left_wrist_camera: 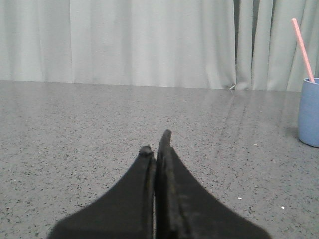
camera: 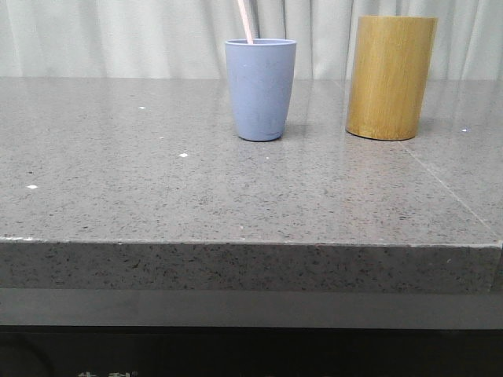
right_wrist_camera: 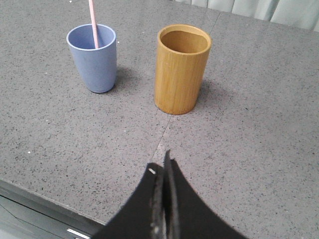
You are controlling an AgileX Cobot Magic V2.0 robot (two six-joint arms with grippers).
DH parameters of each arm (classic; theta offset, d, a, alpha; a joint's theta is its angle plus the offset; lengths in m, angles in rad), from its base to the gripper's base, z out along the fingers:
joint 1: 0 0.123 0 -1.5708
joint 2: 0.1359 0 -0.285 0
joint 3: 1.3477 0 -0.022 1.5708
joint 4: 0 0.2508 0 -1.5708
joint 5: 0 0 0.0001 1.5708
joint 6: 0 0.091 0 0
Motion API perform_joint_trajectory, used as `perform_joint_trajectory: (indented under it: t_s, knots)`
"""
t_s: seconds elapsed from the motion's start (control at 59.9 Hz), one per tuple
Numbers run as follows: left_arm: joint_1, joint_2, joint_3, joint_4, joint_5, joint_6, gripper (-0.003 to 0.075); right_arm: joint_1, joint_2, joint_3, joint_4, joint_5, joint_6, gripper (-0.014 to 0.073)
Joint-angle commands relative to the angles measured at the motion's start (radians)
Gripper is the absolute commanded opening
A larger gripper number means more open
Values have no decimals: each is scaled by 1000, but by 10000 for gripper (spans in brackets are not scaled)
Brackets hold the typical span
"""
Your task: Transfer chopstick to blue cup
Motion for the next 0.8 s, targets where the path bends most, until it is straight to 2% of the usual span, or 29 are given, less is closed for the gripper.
perform_joint_trajectory:
  t_s: [0.0,0.367,0.467,0.634,0.785]
  knots:
    - [-6,-27,11,-11,-83,-10,-19,-6,2,-24,-10,-70,2,-68]
    - [-6,-27,11,-11,-83,-10,-19,-19,-26,7,-31,-101,1,-68]
    - [-6,-26,11,-11,-83,-10,-19,-93,-111,137,-12,-240,1,-68]
    - [-6,-26,11,-11,-83,-10,-19,-190,-316,438,2,-590,1,-68]
    - [-6,-26,11,-11,-83,-10,-19,-249,-445,653,29,-777,1,-68]
